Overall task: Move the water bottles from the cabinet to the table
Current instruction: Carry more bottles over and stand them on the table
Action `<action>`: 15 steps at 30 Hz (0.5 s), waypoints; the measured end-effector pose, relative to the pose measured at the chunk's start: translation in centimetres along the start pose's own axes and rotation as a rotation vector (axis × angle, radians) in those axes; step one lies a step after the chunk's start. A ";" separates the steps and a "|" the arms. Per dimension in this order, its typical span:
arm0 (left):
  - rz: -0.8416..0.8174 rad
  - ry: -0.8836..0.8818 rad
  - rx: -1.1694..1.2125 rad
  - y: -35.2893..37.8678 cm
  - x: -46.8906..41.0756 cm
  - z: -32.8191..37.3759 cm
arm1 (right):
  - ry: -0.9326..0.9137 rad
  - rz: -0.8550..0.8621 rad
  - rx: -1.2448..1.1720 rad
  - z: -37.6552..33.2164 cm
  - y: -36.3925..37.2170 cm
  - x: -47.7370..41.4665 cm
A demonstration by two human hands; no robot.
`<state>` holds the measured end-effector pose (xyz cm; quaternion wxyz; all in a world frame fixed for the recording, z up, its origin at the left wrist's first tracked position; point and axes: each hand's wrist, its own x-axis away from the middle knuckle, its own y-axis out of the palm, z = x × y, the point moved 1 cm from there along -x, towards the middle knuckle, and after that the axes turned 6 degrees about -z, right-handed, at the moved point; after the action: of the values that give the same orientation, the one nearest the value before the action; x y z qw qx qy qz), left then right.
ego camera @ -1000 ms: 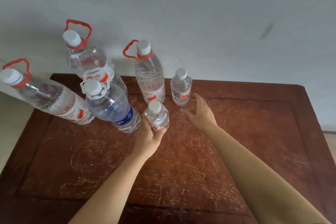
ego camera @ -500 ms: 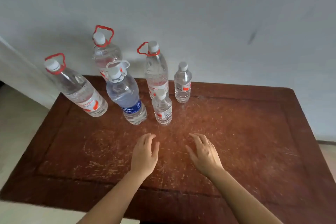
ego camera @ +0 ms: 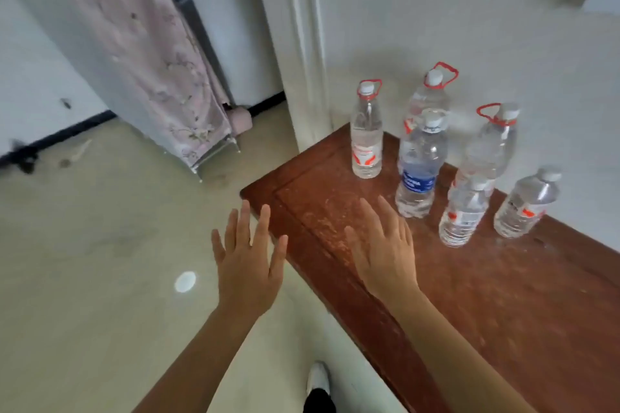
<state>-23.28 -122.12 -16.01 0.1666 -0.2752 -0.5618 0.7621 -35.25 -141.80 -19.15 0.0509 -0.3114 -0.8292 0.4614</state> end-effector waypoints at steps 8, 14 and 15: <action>0.278 -0.531 -0.117 -13.6 10.9 -19.0 | -0.516 -0.176 -0.043 -22.9 9.0 0.3; 0.354 -0.849 -0.165 -21.0 24.1 -32.4 | -0.846 -0.254 -0.177 -42.7 18.0 6.7; 0.366 -0.898 -0.193 -22.3 26.3 -34.7 | -0.898 -0.264 -0.201 -46.3 19.5 8.0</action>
<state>-24.32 -73.84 -8.50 -0.2550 -0.0280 -0.5885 0.7667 -15.32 -95.88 -9.97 -0.2847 0.0232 -0.8421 0.4575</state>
